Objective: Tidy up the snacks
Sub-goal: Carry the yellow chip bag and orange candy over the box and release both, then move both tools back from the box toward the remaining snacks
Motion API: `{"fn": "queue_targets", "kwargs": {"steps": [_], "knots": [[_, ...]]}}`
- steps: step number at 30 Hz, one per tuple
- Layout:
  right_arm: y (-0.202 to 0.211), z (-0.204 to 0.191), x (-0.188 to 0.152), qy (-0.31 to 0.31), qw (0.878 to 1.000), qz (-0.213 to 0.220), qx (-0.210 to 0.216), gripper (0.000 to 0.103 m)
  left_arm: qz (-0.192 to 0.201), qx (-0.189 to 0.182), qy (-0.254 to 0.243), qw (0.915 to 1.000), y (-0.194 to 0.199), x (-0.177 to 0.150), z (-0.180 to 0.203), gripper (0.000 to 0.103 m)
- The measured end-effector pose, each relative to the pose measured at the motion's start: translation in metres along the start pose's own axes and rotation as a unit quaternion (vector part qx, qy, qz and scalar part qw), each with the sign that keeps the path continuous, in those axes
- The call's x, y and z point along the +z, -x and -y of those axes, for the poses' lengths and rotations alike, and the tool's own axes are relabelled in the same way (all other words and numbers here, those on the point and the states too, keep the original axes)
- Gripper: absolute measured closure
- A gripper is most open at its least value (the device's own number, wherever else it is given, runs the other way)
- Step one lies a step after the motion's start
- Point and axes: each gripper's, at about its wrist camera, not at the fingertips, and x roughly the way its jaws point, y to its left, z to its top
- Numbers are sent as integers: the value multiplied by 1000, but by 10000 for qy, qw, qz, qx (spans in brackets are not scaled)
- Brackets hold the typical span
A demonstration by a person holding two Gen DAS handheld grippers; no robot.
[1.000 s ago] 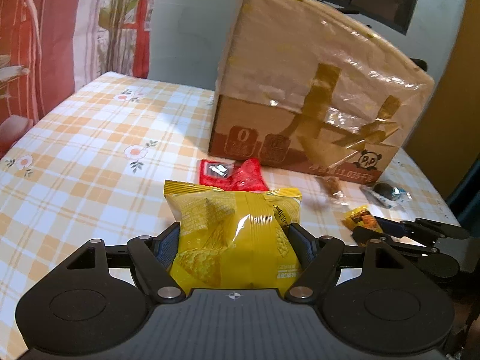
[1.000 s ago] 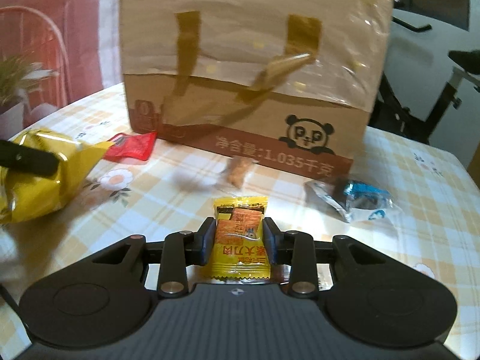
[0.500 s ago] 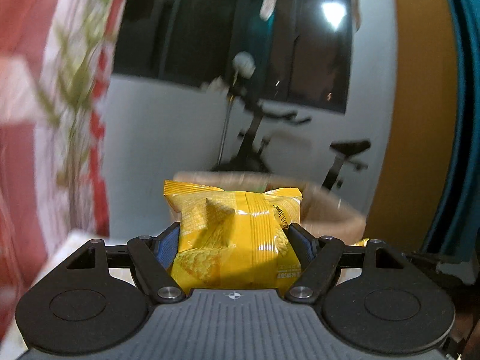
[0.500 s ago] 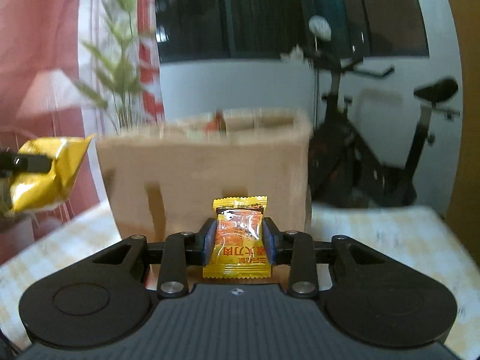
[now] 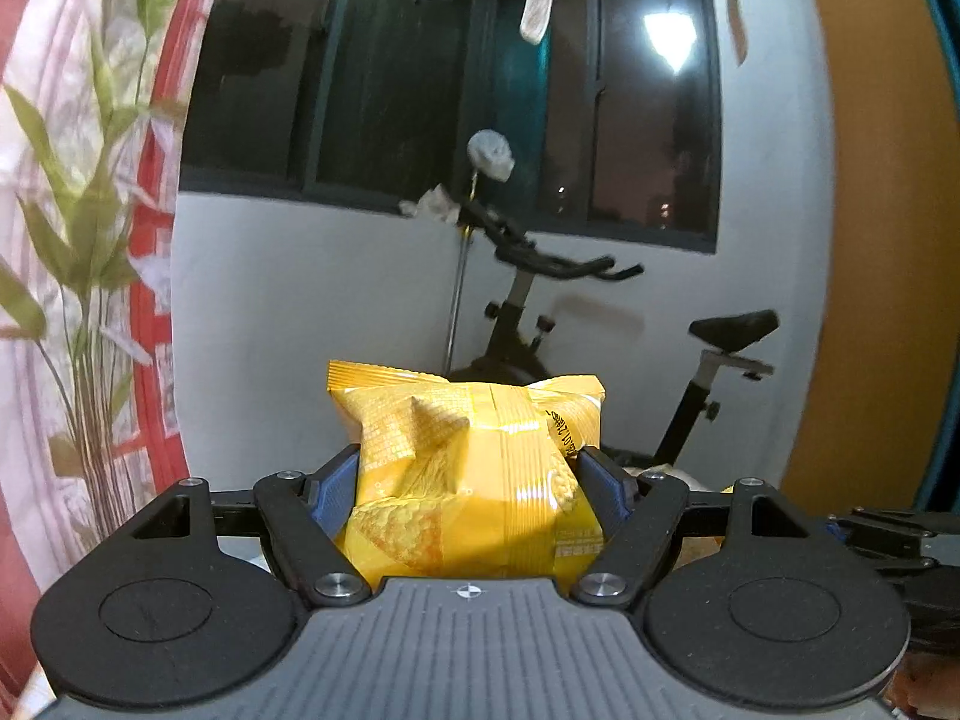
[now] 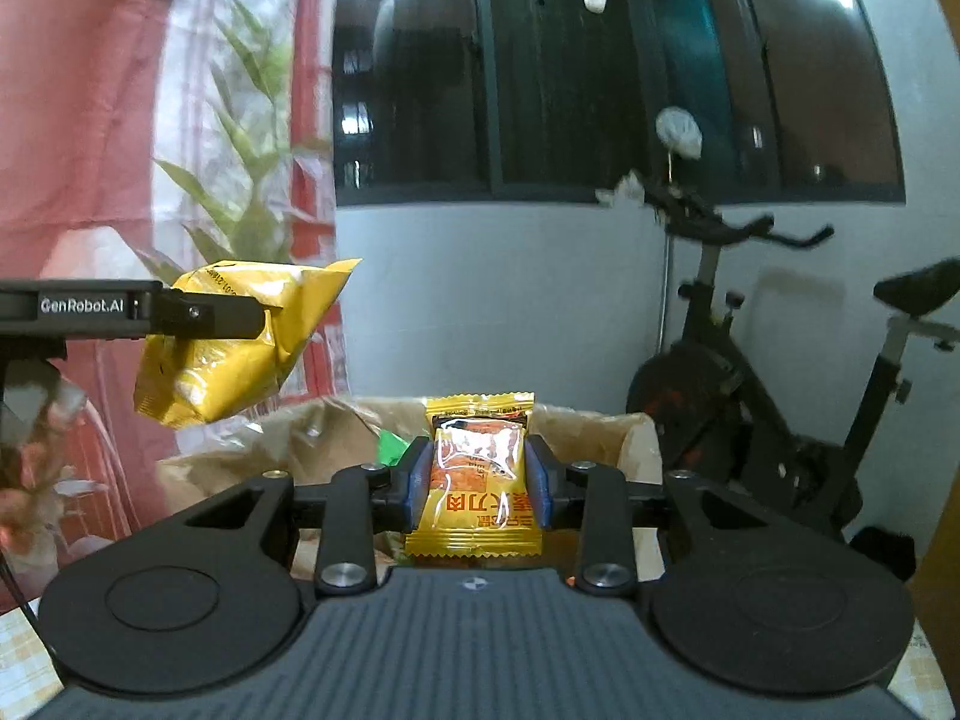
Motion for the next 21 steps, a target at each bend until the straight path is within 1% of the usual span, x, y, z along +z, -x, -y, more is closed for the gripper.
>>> {"fn": "queue_targets", "kwargs": {"steps": [3,5,10,12,14,17,21], "knots": [[-17,9,-3,-186,9997,-157,-56,68,-141,54,-109,9998,-13,-7,-1,25],[-26,10,-6,-192,9993,-292,-101,68,-257,65,-137,9996,-22,-11,-4,25],[-38,10,-15,-132,9984,-546,-69,68,-678,-53,-26,9977,-35,-22,-21,24],[-41,10,-18,-213,9974,-684,-47,65,-819,-92,97,9965,-38,-27,-31,22],[-39,9,-21,-207,9972,-720,-55,64,-845,-66,193,9962,-32,-30,-35,19],[-31,4,-22,-149,9975,-689,-7,58,-832,-37,162,9964,-21,-28,-38,19],[-17,-1,-22,-131,9982,-593,-18,58,-743,-103,81,9972,-1,-22,-42,19]]}}
